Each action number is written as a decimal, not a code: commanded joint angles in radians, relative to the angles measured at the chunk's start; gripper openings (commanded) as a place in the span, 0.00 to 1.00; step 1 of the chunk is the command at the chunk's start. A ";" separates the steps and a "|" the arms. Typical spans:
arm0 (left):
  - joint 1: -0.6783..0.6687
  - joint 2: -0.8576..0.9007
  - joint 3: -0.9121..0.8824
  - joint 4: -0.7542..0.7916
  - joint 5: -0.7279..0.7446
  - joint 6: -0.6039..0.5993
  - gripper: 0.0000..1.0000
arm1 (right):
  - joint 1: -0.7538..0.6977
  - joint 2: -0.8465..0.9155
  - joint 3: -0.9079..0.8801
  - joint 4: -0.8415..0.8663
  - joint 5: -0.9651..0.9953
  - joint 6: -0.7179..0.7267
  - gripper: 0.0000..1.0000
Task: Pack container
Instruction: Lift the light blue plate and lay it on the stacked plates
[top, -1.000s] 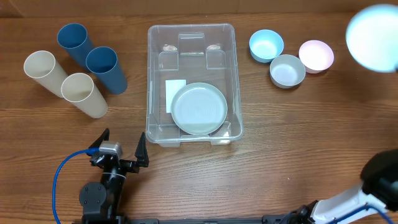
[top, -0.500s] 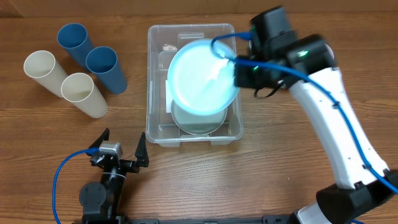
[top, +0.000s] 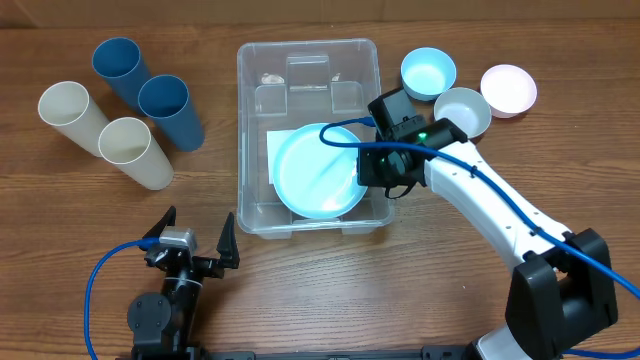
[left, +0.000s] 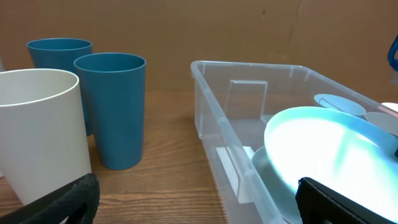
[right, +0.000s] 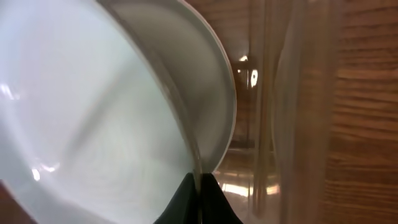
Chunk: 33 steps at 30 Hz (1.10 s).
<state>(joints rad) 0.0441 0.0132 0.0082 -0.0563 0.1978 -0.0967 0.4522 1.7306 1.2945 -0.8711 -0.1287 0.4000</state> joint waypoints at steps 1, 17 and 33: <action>0.008 -0.005 -0.003 0.000 0.002 0.015 1.00 | 0.025 -0.017 -0.032 0.026 -0.007 -0.008 0.04; 0.008 -0.005 -0.003 0.000 0.002 0.015 1.00 | 0.037 -0.018 0.029 0.038 -0.068 -0.045 0.47; 0.008 -0.005 -0.003 0.000 0.002 0.015 1.00 | -0.151 -0.033 0.379 -0.552 0.248 0.028 0.51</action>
<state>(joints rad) 0.0441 0.0132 0.0082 -0.0559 0.1982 -0.0967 0.3462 1.7065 1.7218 -1.4147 0.0673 0.4026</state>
